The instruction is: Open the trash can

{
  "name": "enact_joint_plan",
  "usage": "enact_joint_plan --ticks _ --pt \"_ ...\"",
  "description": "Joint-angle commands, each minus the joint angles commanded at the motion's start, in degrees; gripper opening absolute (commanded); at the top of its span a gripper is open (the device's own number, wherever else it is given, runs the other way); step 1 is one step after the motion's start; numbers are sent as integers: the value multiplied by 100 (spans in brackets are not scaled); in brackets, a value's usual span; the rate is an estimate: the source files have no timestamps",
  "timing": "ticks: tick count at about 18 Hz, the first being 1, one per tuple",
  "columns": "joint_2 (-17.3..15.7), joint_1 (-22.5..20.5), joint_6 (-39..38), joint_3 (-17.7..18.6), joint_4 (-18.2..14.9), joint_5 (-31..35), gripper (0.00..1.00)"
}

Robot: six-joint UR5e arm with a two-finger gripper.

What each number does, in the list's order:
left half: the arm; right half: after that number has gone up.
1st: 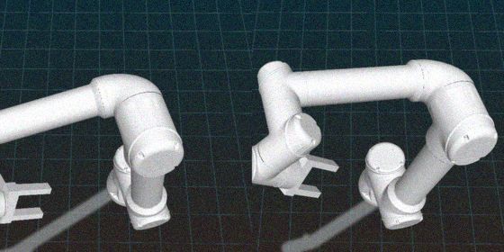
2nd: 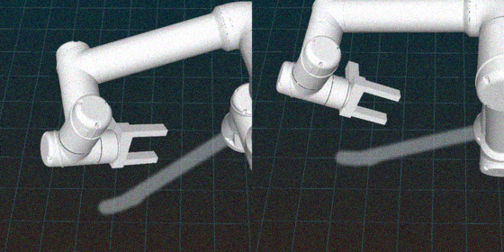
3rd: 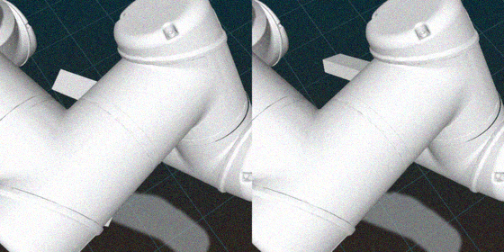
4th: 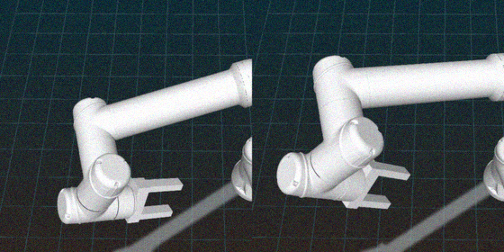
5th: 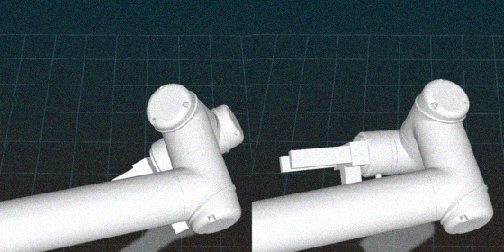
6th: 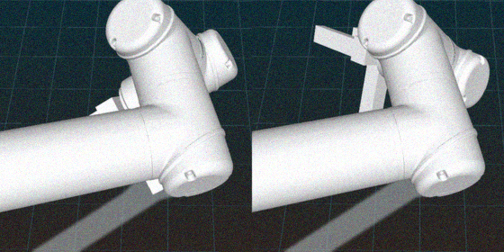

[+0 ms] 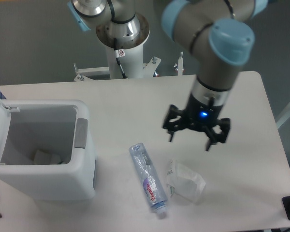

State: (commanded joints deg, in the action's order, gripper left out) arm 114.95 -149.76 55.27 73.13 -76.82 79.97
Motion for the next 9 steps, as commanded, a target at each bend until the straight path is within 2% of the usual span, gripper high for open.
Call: enact_joint_plan --ticks 5,9 --pt "89 17 1124 -35 -70 774 100" --pt "89 61 1267 -9 -53 933 100"
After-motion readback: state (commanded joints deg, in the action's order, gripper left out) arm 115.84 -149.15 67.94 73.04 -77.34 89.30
